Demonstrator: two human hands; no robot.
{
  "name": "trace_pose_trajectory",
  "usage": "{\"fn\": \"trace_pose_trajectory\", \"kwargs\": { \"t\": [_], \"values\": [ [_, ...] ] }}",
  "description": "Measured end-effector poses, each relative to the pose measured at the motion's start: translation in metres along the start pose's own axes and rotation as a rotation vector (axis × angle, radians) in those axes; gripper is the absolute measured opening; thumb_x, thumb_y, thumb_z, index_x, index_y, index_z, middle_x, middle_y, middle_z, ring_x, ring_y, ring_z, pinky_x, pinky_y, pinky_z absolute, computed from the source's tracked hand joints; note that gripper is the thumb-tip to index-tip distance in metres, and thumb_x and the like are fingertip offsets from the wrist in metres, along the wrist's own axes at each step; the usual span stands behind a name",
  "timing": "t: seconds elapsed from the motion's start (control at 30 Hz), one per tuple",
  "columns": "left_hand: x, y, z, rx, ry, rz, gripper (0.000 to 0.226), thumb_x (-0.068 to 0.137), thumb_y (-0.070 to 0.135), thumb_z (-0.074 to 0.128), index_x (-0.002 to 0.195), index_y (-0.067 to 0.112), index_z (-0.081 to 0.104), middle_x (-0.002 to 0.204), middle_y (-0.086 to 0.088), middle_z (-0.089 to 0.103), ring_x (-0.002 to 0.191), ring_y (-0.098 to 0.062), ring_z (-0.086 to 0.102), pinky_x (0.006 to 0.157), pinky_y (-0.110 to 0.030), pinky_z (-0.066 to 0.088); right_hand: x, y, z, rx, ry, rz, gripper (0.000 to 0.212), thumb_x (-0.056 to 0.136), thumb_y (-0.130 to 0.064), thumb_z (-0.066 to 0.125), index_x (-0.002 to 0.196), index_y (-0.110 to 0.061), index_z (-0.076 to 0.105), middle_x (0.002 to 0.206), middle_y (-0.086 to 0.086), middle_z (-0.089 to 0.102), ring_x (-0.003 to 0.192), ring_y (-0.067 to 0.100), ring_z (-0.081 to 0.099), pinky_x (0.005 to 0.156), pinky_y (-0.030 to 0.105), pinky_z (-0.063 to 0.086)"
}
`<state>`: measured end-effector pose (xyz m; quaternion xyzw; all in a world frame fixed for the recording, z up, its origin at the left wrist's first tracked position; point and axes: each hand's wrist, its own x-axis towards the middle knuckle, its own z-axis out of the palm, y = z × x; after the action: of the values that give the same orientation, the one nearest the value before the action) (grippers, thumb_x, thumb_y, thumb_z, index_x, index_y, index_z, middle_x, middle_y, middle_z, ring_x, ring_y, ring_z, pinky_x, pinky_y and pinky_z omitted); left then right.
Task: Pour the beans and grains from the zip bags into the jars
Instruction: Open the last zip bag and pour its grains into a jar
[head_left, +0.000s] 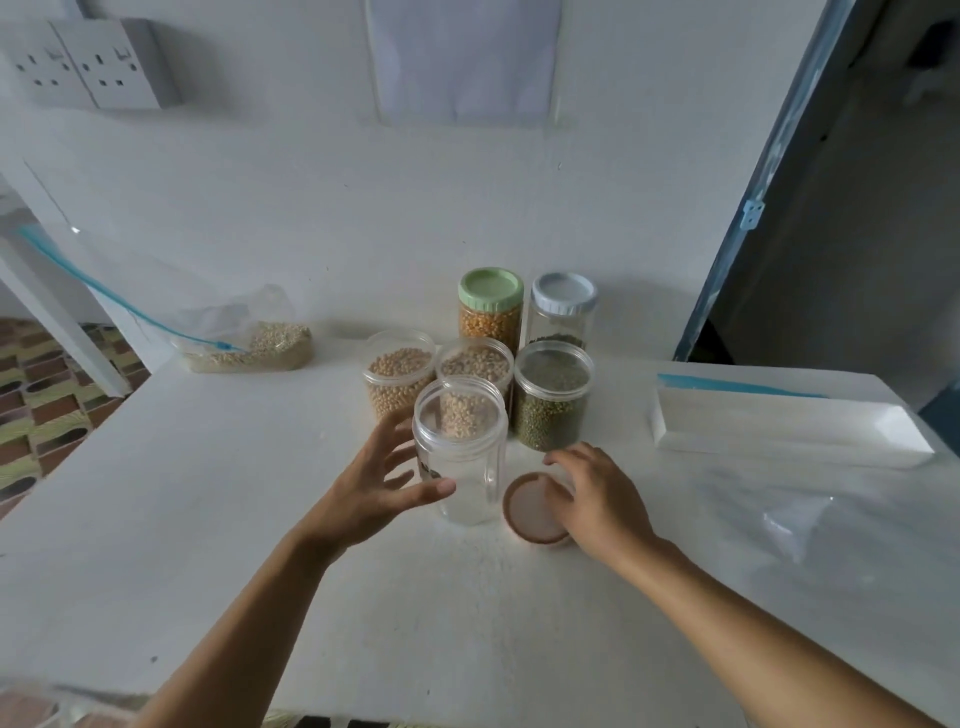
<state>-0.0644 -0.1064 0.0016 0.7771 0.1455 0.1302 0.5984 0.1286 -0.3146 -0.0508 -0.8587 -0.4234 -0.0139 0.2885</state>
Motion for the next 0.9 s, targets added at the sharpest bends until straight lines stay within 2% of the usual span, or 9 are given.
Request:
{"fn": "trace_pose_trajectory", "kwargs": {
  "t": [0.1, 0.2, 0.3, 0.43, 0.53, 0.6, 0.7, 0.77, 0.9],
  "values": [
    [-0.014, 0.014, -0.017, 0.001, 0.055, 0.002, 0.078, 0.071, 0.052, 0.085, 0.140, 0.039, 0.049, 0.141, 0.013, 0.059, 0.133, -0.010, 0.056, 0.109, -0.046, 0.049, 0.012, -0.022, -0.022, 0.168, 0.216, -0.110, 0.005, 0.092, -0.016, 0.071, 0.097, -0.015, 0.072, 0.090, -0.007, 0.066, 0.083, 0.010, 0.064, 0.070, 0.034, 0.056],
    [-0.025, 0.034, -0.038, 0.023, 0.190, 0.027, 0.062, 0.077, 0.059, 0.077, 0.128, 0.027, 0.063, 0.129, 0.003, 0.069, 0.123, -0.017, 0.065, 0.104, -0.048, 0.053, 0.036, -0.060, -0.051, 0.342, 0.286, -0.212, 0.004, 0.096, -0.013, 0.068, 0.095, -0.014, 0.072, 0.086, -0.008, 0.068, 0.079, 0.008, 0.065, 0.069, 0.022, 0.054],
    [-0.032, 0.049, -0.062, 0.088, 0.364, 0.067, 0.026, 0.092, 0.043, 0.070, 0.111, 0.025, 0.073, 0.109, -0.004, 0.076, 0.104, -0.022, 0.073, 0.096, -0.052, 0.056, 0.062, -0.101, -0.065, 0.412, 0.251, -0.316, 0.008, 0.097, -0.012, 0.066, 0.092, -0.012, 0.072, 0.084, -0.007, 0.069, 0.079, 0.004, 0.063, 0.070, 0.013, 0.047],
    [-0.040, 0.061, -0.104, 0.286, 0.545, 0.118, 0.011, 0.092, 0.024, 0.070, 0.103, 0.023, 0.073, 0.096, 0.003, 0.076, 0.089, -0.016, 0.073, 0.085, -0.044, 0.060, 0.094, -0.158, -0.058, 0.417, 0.044, -0.376, 0.007, 0.095, -0.019, 0.068, 0.096, -0.014, 0.073, 0.090, -0.006, 0.072, 0.084, 0.005, 0.066, 0.075, 0.025, 0.054],
    [-0.042, 0.058, -0.141, 0.512, 0.595, 0.198, 0.012, 0.093, 0.018, 0.072, 0.101, 0.028, 0.072, 0.098, 0.010, 0.073, 0.092, -0.012, 0.070, 0.079, -0.036, 0.060, 0.113, -0.202, -0.041, 0.321, -0.076, -0.411, 0.011, 0.094, -0.027, 0.068, 0.101, -0.019, 0.071, 0.095, -0.007, 0.069, 0.089, 0.009, 0.064, 0.081, 0.033, 0.055],
    [-0.039, 0.051, -0.166, 0.728, 0.604, 0.268, 0.016, 0.092, 0.020, 0.073, 0.106, 0.028, 0.071, 0.107, 0.013, 0.069, 0.099, -0.010, 0.066, 0.082, -0.034, 0.058, 0.124, -0.232, -0.028, 0.194, -0.147, -0.448, 0.023, 0.094, -0.033, 0.066, 0.115, -0.022, 0.067, 0.107, -0.005, 0.066, 0.098, 0.014, 0.062, 0.088, 0.037, 0.053],
    [-0.025, 0.034, -0.205, 1.055, 0.578, 0.350, 0.028, 0.090, 0.022, 0.075, 0.116, 0.023, 0.068, 0.124, 0.003, 0.065, 0.118, -0.021, 0.057, 0.097, -0.044, 0.053, 0.146, -0.271, -0.005, -0.026, -0.239, -0.479, 0.045, 0.095, -0.036, 0.065, 0.136, -0.021, 0.055, 0.126, 0.002, 0.060, 0.115, 0.023, 0.058, 0.095, 0.040, 0.050],
    [-0.012, 0.022, -0.231, 1.202, 0.543, 0.371, 0.034, 0.087, 0.022, 0.078, 0.120, 0.023, 0.067, 0.130, 0.001, 0.063, 0.127, -0.027, 0.052, 0.098, -0.051, 0.046, 0.164, -0.289, 0.017, -0.140, -0.252, -0.482, 0.052, 0.094, -0.035, 0.066, 0.141, -0.019, 0.049, 0.133, 0.005, 0.055, 0.120, 0.028, 0.055, 0.095, 0.042, 0.051],
    [0.011, 0.002, -0.271, 1.376, 0.442, 0.440, 0.041, 0.084, 0.030, 0.080, 0.122, 0.025, 0.065, 0.131, 0.004, 0.062, 0.134, -0.025, 0.048, 0.097, -0.050, 0.029, 0.193, -0.302, 0.070, -0.250, -0.259, -0.411, 0.071, 0.090, -0.032, 0.071, 0.151, -0.021, 0.036, 0.150, 0.006, 0.040, 0.132, 0.029, 0.043, 0.101, 0.043, 0.047]
  ]
}}
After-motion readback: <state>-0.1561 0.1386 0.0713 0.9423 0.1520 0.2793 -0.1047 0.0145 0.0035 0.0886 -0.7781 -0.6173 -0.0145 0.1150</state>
